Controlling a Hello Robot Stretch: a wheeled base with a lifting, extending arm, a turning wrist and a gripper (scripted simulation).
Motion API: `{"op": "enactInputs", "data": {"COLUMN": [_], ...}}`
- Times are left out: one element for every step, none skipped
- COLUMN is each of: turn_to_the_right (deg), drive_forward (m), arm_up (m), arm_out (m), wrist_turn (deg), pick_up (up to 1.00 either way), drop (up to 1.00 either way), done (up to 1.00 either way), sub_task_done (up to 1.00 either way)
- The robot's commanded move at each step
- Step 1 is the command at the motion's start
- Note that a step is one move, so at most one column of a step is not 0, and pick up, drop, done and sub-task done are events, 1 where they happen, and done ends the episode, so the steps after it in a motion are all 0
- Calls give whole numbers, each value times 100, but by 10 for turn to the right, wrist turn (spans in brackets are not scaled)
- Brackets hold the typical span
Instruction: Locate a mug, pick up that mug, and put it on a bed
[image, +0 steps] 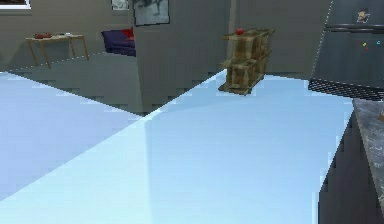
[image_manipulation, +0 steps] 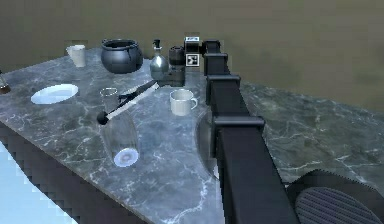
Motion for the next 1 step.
{"op": "enactInputs", "data": {"turn_to_the_right": [0], "drive_forward": [0], "arm_up": [0], "arm_out": [0], "wrist_turn": [450], "pick_up": [0], "drop": [0], "done": [0], "sub_task_done": [0]}}
